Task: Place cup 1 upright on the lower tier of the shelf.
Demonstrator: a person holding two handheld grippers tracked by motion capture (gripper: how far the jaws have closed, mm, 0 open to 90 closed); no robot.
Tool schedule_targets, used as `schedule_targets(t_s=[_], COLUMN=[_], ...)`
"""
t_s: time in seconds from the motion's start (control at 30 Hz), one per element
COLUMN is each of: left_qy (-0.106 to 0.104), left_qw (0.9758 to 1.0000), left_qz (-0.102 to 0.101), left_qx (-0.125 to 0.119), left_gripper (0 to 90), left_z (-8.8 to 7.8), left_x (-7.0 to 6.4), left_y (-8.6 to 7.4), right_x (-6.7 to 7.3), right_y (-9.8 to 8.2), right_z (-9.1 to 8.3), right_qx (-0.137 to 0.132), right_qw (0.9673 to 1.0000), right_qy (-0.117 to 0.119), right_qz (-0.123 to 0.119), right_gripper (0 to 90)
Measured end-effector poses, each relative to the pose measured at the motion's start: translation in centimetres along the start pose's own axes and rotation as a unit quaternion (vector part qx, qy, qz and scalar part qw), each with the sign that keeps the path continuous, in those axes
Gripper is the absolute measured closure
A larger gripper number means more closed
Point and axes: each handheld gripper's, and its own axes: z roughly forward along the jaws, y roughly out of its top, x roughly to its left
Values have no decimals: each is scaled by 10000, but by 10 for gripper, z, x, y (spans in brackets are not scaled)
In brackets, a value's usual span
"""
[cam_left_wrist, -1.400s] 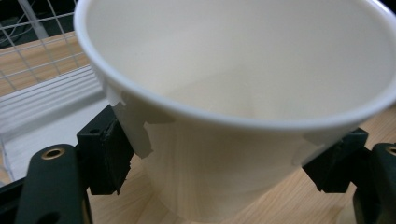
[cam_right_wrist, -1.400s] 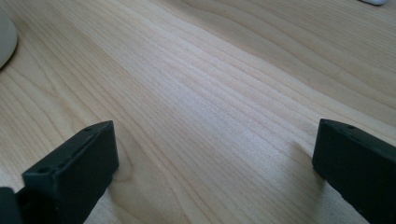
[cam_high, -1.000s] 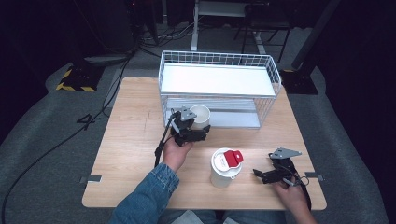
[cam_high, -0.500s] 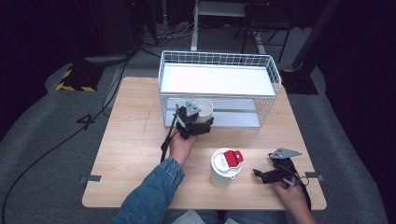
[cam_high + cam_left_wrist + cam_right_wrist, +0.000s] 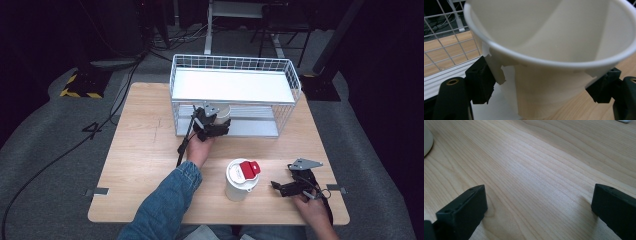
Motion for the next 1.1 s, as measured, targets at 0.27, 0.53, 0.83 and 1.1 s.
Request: schedule_targets(t_s=[0.27,0.53,0.83,1.1], left_qy=[70,106,137,178], left_qw=[10000,9997,9994,9996], left_qz=[-6,44,144,108], left_qx=[-67,-214,-271,-169], left_gripper=[220,220,220,219], left_z=[13,20,30,41], left_x=[0,-7,-14,-15], left_y=[0,0,-4,-12], right_x=[0,0,0,0], right_y=[0,0,0,0], right_z=[0,0,0,0], right_qx=[0,-1,-2,-2], right_qw=[10000,10000,10000,10000], right_qy=[1,2,1,1], right_qz=[2,3,1,0], right_gripper=[4,4,4,4])
